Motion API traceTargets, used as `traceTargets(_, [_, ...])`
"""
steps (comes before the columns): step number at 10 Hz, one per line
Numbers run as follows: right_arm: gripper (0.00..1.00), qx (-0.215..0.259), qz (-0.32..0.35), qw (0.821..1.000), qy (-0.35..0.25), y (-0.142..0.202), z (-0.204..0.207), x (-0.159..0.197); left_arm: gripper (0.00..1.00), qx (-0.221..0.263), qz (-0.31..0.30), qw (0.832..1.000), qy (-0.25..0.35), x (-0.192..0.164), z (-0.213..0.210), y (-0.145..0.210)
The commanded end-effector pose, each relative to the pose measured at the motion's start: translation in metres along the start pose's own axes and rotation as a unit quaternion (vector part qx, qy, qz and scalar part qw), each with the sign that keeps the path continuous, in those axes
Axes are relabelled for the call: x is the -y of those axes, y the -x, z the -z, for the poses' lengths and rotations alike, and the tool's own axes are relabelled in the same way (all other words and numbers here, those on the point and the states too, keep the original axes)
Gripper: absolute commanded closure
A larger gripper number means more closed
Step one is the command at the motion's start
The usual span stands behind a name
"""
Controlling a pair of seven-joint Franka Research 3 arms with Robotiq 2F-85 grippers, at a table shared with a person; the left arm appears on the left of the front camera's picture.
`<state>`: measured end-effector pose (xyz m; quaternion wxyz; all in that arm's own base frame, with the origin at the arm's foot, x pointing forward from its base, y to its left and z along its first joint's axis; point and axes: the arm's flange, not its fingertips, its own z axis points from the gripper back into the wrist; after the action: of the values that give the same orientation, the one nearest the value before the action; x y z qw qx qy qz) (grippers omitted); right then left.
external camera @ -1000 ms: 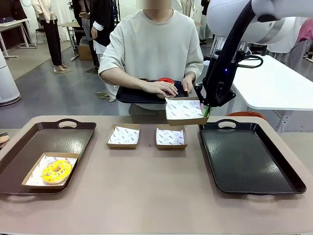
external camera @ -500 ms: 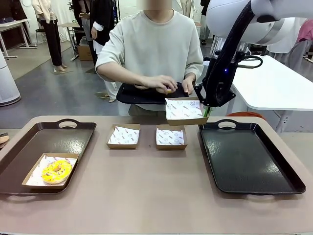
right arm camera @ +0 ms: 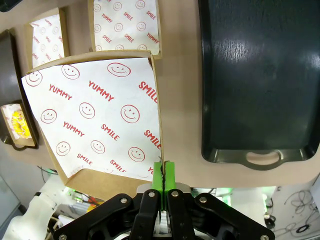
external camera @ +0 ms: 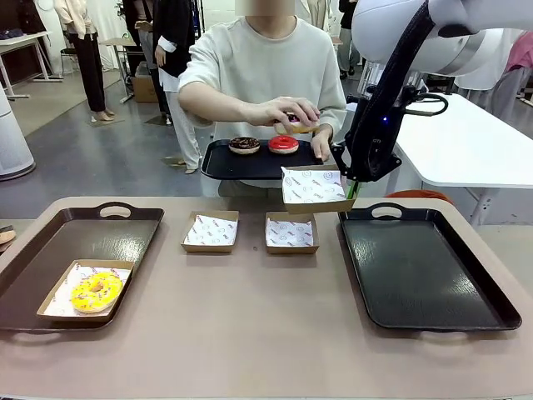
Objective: Individually package the donuts and arrange them on the tray.
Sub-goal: Place the picked Paper togo box on the Handle tray while simultaneously picking up another Paper togo box from the table with the other hand.
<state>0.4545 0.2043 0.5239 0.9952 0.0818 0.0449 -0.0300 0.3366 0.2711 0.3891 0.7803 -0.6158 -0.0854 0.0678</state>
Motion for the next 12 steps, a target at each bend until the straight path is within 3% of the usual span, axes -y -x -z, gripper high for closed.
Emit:
traceTargets(1, [1.00, 0.001, 0.001, 1.000, -0.004, 0.0021, -0.0015, 0.0011, 0.00, 0.001, 0.003, 1.000, 0.005, 0.0006, -0.0013, 0.0025])
traceTargets(12, [1.00, 0.001, 0.001, 1.000, -0.004, 0.0021, -0.0015, 0.0011, 0.00, 0.001, 0.003, 1.000, 0.005, 0.0006, -0.0013, 0.0025])
